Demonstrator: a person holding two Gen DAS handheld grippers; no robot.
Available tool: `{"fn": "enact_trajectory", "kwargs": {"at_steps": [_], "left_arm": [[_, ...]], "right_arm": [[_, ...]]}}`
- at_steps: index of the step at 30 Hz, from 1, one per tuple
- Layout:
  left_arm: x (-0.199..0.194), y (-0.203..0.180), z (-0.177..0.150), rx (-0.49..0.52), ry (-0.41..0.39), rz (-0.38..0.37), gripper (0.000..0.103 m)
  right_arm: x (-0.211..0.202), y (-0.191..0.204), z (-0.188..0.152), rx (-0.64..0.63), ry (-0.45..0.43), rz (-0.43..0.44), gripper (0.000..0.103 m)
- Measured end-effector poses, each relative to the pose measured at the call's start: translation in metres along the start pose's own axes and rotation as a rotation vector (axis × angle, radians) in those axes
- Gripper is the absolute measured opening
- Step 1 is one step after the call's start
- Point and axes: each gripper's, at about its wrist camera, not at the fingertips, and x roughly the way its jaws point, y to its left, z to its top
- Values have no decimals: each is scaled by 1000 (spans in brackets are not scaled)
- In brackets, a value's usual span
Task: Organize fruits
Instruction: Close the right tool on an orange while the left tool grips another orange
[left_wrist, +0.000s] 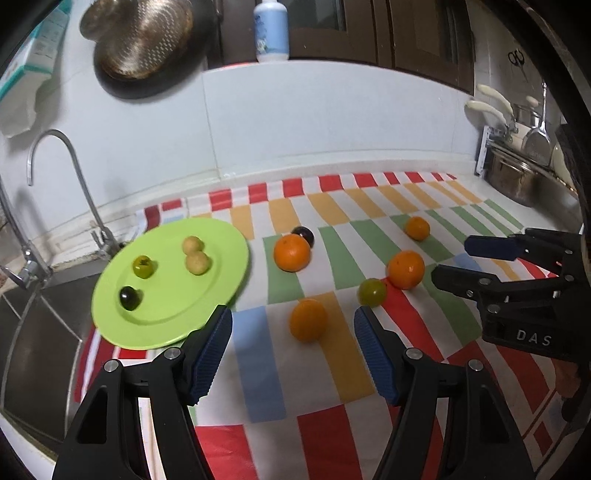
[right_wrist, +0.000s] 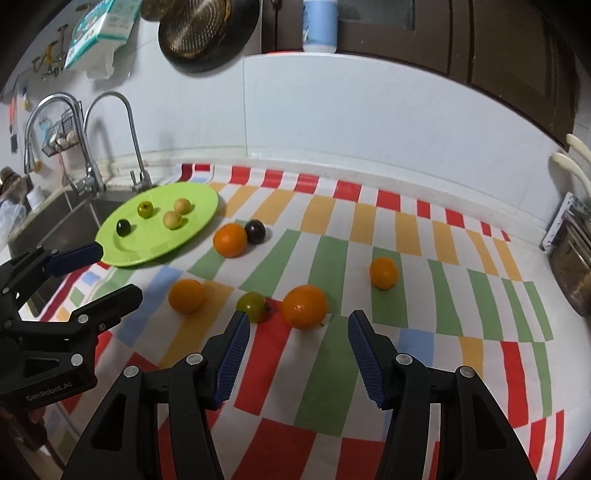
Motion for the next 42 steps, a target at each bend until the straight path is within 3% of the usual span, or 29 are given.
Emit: {"fn": "enact_trajectory", "kwargs": {"at_steps": [15,23,29,32,42], "left_arm": [[45,-4,-5,2,125,-47,59],[59,-4,-4,0,153,-62,52],[65,-4,-1,-4,157,-69,41],[68,-3,0,-5,163,-72,40],[73,-3,1,-17,170,-84,33]], "right_arm": [[43,-7,-3,-29,85,38,52],[57,-10,-1,-33,100,52,47],[60,-10,2,-31,96,57,47],[62,-11,4,-30,95,67,42],[65,-12,5,-7,85,72,40]]}}
